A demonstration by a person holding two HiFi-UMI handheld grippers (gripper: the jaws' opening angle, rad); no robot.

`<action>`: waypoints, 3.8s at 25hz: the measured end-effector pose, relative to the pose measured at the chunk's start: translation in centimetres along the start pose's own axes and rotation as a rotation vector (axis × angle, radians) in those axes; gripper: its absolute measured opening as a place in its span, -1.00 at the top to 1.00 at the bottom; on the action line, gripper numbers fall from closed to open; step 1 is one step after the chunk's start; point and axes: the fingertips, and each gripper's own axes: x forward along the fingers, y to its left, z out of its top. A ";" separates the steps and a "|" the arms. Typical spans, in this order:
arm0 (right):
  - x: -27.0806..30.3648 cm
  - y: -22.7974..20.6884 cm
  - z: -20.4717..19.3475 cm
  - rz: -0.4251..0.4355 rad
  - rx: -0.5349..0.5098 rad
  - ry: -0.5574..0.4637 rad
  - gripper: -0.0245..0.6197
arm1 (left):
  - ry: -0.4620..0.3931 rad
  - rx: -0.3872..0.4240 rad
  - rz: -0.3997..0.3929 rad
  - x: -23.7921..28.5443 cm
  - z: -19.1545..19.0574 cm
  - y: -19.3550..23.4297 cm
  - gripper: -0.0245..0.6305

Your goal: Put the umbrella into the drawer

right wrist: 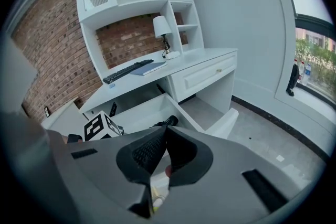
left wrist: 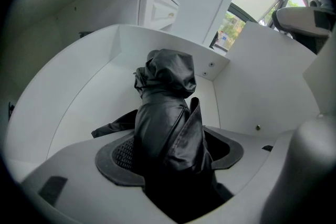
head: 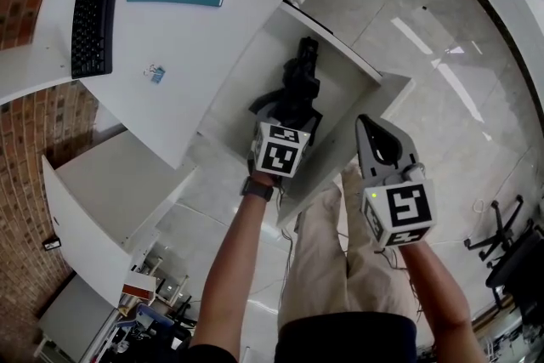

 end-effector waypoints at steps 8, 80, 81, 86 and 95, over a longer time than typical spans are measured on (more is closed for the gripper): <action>0.4 0.3 0.1 -0.002 -0.083 0.024 0.92 | -0.031 0.025 0.038 -0.7 0.4 0.6 -0.12; -21.6 11.3 29.7 0.167 -0.311 -0.216 0.92 | -0.860 -0.142 0.213 -55.8 17.7 -5.8 0.87; -21.8 11.3 30.3 0.166 -0.316 -0.227 0.92 | -0.873 -0.132 0.226 -56.7 17.8 -5.8 0.87; -23.2 10.9 33.6 0.150 -0.328 -0.287 0.92 | -0.939 -0.146 0.293 -60.0 17.7 -5.5 0.87; -24.6 11.3 35.8 0.159 -0.345 -0.343 0.92 | -0.997 -0.198 0.318 -62.0 17.1 -4.4 0.87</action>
